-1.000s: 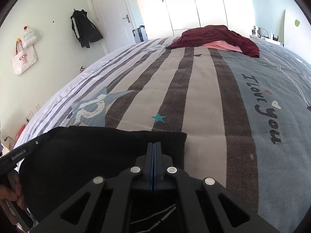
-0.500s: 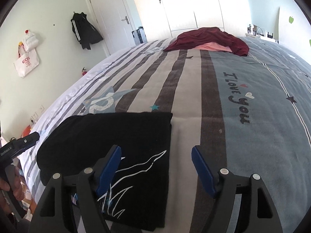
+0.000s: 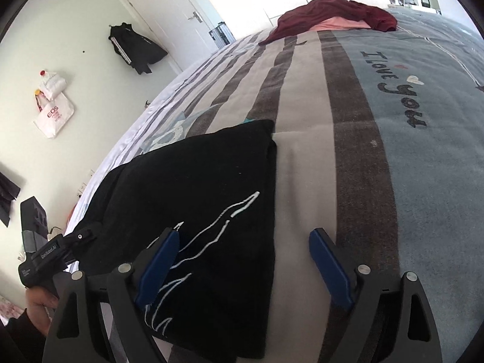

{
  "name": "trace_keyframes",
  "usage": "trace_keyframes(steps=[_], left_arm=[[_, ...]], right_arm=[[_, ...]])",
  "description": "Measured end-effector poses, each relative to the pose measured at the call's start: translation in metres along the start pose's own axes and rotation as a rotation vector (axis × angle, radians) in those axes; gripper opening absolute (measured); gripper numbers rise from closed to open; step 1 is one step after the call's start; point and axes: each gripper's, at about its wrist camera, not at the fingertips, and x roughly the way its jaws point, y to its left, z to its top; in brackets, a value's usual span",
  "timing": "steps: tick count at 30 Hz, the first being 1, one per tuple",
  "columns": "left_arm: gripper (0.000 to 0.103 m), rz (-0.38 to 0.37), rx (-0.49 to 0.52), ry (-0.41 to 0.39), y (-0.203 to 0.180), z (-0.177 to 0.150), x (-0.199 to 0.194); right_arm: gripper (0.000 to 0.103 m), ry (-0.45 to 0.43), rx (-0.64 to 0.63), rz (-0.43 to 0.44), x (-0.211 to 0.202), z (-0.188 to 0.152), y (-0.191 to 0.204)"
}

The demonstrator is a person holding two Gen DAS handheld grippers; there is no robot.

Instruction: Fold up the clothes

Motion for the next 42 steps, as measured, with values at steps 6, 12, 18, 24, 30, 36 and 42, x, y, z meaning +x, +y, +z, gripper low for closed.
trace_keyframes(steps=[6,12,18,24,30,36,42], left_arm=[[0.085,-0.049,0.051,0.018,-0.020,0.000,0.011],[0.055,-0.074,0.042,0.009,-0.025,-0.005,0.009],[0.028,-0.014,0.107,-0.013,-0.046,-0.005,0.002],[0.026,0.030,0.145,-0.076,-0.057,0.003,-0.022],[0.025,0.046,0.155,-0.169,-0.055,0.033,-0.051],[0.026,0.086,0.203,-0.223,-0.010,0.111,-0.047],[0.026,0.152,0.226,-0.232,0.084,0.232,0.007]], right_arm=[[0.086,0.046,0.001,0.036,0.024,0.012,0.010],[0.069,0.100,0.030,0.105,0.024,0.014,0.007],[0.033,0.093,0.001,0.144,0.022,0.008,0.015],[0.018,0.033,-0.062,0.088,0.003,0.013,0.030],[0.017,-0.047,-0.146,0.061,-0.016,0.030,0.066],[0.017,-0.102,-0.191,0.059,0.016,0.073,0.112],[0.017,-0.141,-0.226,0.064,0.123,0.149,0.179]])
